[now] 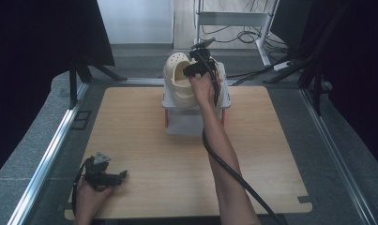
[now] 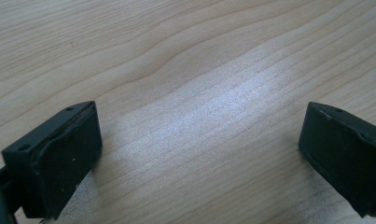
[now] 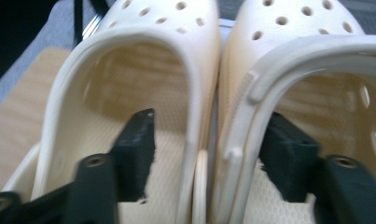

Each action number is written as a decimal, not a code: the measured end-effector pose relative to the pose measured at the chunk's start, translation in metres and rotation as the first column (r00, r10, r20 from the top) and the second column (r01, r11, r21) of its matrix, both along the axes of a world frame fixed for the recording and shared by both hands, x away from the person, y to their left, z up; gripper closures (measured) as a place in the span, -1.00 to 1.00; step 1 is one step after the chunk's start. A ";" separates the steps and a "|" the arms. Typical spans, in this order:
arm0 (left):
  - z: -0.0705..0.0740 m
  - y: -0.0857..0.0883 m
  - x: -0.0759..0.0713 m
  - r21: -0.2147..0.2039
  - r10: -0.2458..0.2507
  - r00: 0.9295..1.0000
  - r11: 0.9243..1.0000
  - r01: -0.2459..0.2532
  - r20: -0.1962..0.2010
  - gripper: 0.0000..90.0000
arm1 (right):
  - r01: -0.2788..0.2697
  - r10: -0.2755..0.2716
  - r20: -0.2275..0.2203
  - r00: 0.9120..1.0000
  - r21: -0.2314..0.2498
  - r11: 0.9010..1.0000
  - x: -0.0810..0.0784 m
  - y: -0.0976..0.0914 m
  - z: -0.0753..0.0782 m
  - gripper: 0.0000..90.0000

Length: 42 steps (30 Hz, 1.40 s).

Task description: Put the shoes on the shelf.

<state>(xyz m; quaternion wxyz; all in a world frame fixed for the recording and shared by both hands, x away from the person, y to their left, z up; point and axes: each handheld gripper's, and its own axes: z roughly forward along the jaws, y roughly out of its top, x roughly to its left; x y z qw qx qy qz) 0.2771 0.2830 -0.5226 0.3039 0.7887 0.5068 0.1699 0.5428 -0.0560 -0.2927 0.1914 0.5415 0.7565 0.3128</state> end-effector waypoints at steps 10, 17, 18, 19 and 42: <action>0.000 0.000 0.000 0.000 0.000 1.000 1.000 0.000 0.000 -1.00 | -0.178 0.181 0.042 0.983 -0.063 0.982 -0.020 -0.014 0.016 -0.46; 0.000 0.000 0.000 0.000 0.000 1.000 1.000 0.000 0.000 -1.00 | -0.245 0.250 0.066 0.966 -0.073 0.967 -0.036 -0.020 0.026 -0.56; 0.000 0.000 0.000 0.000 0.000 1.000 1.000 0.000 0.000 -1.00 | -0.253 0.258 0.068 0.964 -0.070 0.965 -0.039 -0.020 0.027 -0.58; 0.000 0.000 0.000 0.000 0.000 1.000 1.000 0.000 0.000 -1.00 | -0.262 0.266 0.069 0.961 -0.070 0.963 -0.042 -0.020 0.028 -0.61; 0.000 0.000 0.000 0.003 0.001 1.000 1.000 -0.001 0.003 -1.00 | -0.420 0.422 0.075 0.904 -0.040 0.907 -0.097 -0.071 0.011 -1.00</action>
